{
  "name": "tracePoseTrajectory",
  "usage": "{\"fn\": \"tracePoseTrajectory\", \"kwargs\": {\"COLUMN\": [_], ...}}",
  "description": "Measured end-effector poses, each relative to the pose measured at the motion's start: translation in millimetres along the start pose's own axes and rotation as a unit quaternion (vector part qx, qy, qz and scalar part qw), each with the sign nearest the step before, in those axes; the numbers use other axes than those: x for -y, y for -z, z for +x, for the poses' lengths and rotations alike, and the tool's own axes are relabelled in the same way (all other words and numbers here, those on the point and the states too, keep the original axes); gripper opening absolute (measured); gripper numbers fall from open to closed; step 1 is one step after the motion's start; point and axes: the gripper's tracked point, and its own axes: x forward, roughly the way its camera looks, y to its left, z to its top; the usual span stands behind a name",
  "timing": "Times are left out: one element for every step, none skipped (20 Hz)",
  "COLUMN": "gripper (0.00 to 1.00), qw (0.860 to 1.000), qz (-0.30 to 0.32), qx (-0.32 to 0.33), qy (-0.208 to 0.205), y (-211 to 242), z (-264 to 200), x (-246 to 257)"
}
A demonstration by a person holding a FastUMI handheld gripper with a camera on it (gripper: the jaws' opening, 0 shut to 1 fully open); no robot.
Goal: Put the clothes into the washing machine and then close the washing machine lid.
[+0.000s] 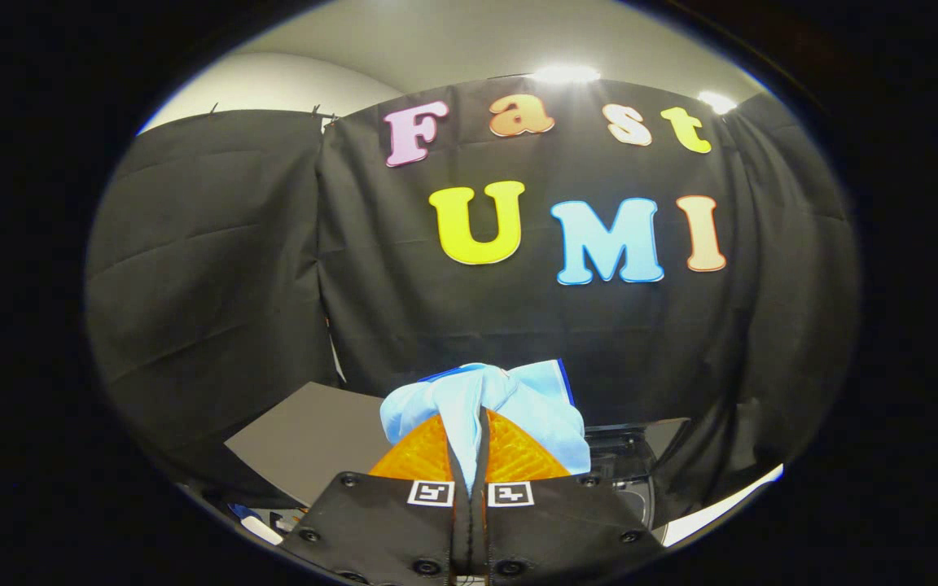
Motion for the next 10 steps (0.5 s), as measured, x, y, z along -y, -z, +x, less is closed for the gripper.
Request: {"fn": "tracePoseTrajectory", "kwargs": {"gripper": [0.01,0.02,0.02,0.02,0.02,0.01,0.01,0.01,0.01,0.01], "qw": [1.0,1.0,1.0,1.0,1.0,1.0,0.999,0.999,0.999,0.999], "qz": [0.004,0.008,0.01,0.013,0.016,0.018,0.02,0.022,0.024,0.025], "qx": [0.001,0.002,0.002,0.003,0.003,0.002,0.0,-0.003,-0.005,-0.008], "qy": [0.006,0.011,0.016,0.019,0.021,0.022,0.024,0.026,0.028,0.03], "y": [0,-1,-1,-1,0,2,6,9,13,17], "z": [-2,-4,-6,-7,-8,-8,-9,-8,-6,-5], "x": [12,21,31,40,46,51,57,61,65,68]}}
